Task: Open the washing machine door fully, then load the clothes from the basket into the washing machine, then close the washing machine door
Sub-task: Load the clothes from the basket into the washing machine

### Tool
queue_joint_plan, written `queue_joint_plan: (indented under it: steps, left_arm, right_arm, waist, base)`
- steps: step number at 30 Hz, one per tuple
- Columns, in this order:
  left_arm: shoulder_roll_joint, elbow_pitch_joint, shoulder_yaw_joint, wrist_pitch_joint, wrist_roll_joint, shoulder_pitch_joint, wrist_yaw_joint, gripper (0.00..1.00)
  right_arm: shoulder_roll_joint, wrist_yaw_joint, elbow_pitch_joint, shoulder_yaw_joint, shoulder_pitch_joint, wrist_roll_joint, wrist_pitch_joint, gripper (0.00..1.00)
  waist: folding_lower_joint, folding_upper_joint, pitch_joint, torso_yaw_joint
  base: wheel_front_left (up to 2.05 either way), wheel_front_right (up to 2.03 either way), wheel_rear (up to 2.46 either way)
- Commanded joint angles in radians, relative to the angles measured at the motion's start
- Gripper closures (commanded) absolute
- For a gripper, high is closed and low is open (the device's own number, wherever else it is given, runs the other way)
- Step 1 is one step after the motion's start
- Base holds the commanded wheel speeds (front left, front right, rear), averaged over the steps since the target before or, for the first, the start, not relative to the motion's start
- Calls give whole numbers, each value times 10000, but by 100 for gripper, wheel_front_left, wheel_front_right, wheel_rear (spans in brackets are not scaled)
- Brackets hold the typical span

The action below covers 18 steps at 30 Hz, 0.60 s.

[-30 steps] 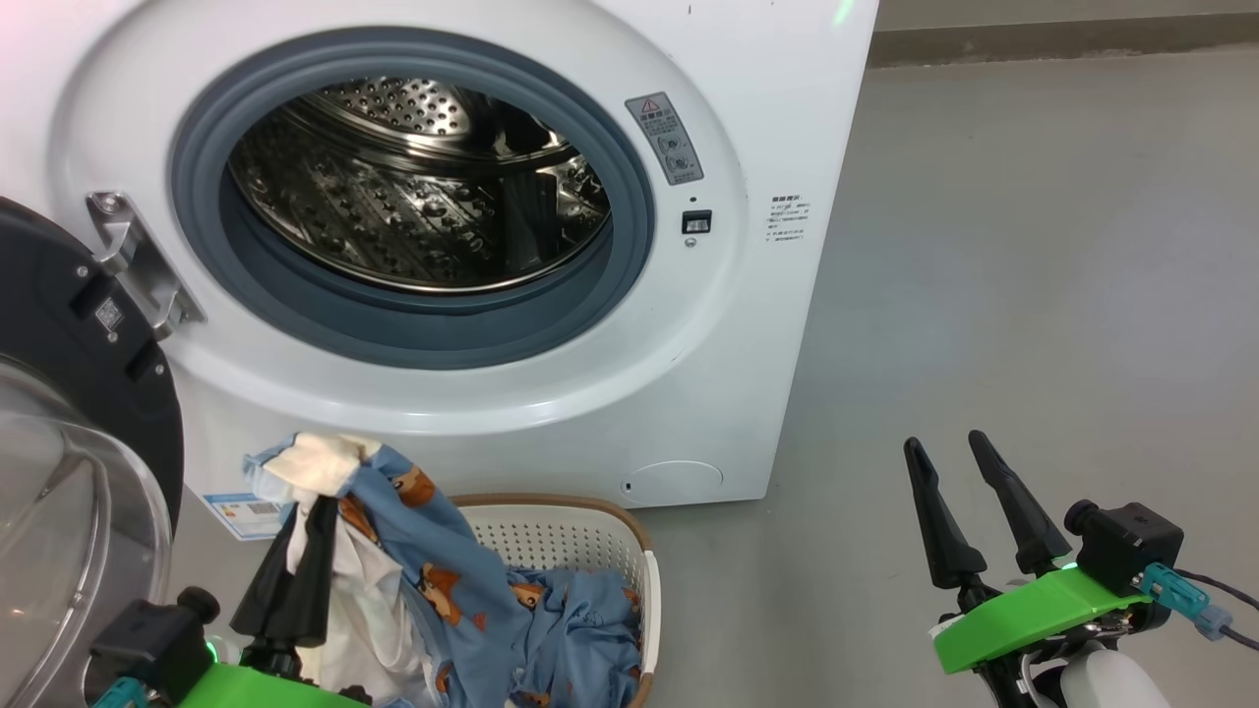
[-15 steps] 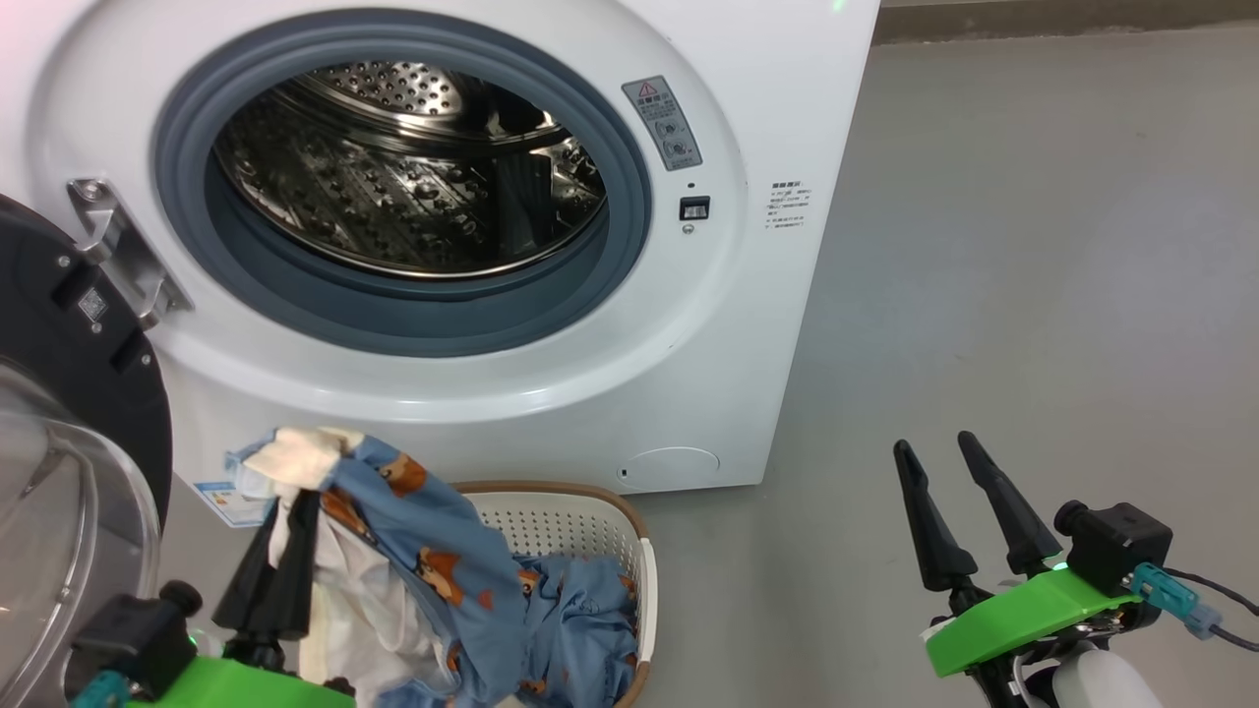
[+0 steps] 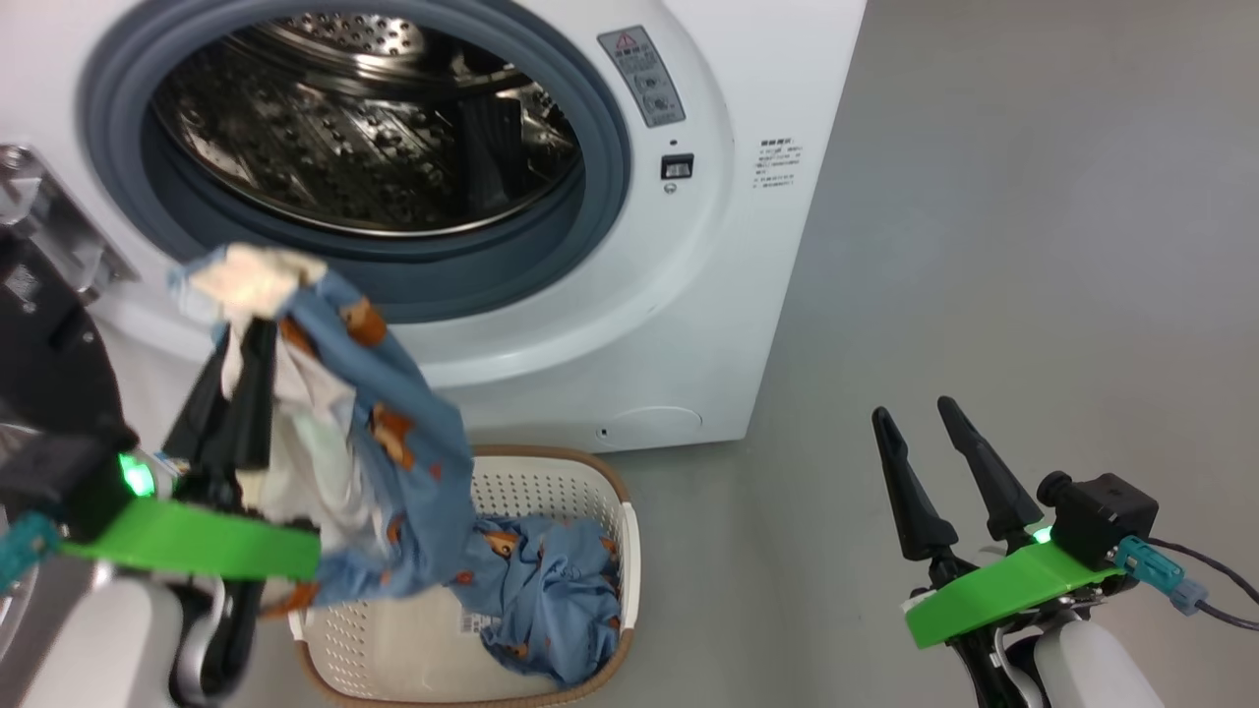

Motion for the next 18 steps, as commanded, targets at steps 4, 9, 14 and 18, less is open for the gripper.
queue_joint_plan:
  steps: [4, 9, 14, 18]
  left_arm:
    - [331, 51, 312, 161, -17, -1830, -214, 100]
    - [349, 1363, 78, 459, -283, -3410, -436, 100]
    - [427, 2533, -261, 430, -348, -4373, -552, 100]
    - [567, 3614, -635, 298, -412, -5292, -606, 100]
  right_arm:
    - [132, 16, -352, 166, -426, -161, -48, 0]
    - [304, 16, -513, 222, -682, -288, -48, 0]
    - [391, 16, -649, 267, -881, -345, -48, 0]
    - [428, 16, -818, 337, -1048, -341, -48, 0]
  waist:
    - [1, 0, 703, -279]
    - [1, 0, 1461, -593]
    - [1, 0, 2057, -901]
    - [1, 0, 2684, -1266]
  base:
    - [0, 0, 0]
    - [0, 0, 0]
    - [0, 0, 0]
    - [0, 0, 0]
